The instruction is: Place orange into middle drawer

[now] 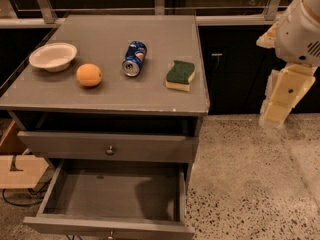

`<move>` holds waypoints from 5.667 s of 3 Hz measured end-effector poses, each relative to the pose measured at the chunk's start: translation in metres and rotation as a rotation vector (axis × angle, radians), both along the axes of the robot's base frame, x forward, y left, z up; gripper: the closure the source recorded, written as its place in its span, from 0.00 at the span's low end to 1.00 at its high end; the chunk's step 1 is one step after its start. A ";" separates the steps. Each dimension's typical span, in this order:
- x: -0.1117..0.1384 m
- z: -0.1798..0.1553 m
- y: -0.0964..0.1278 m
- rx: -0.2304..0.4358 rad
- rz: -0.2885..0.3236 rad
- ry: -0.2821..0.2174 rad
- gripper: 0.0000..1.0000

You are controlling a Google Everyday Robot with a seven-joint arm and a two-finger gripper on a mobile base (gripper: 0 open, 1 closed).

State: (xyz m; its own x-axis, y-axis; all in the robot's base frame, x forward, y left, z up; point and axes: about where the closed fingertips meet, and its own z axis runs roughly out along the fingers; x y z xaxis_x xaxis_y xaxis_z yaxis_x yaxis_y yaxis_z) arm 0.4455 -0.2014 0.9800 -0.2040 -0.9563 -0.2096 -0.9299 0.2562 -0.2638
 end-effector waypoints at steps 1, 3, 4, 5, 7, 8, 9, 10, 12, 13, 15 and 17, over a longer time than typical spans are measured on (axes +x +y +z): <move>0.035 -0.005 0.043 -0.029 0.004 0.007 0.00; 0.033 -0.002 0.064 0.031 -0.003 -0.001 0.00; 0.047 0.014 0.135 0.074 0.006 -0.035 0.00; 0.047 0.014 0.135 0.074 0.006 -0.035 0.00; 0.079 0.025 0.209 0.211 0.009 -0.112 0.00; 0.079 0.025 0.209 0.211 0.009 -0.112 0.00; 0.063 0.015 0.245 0.167 0.062 -0.101 0.00; 0.054 0.002 0.290 0.100 0.130 -0.101 0.00; 0.056 -0.005 0.302 0.114 0.118 -0.111 0.00; 0.090 -0.032 0.333 0.073 0.063 -0.141 0.00; 0.116 -0.036 0.359 0.092 0.101 -0.126 0.00; 0.153 -0.046 0.396 0.115 0.157 -0.116 0.00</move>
Offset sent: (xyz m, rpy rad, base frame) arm 0.0519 0.0598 -0.0159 -0.0532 0.0451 -0.0121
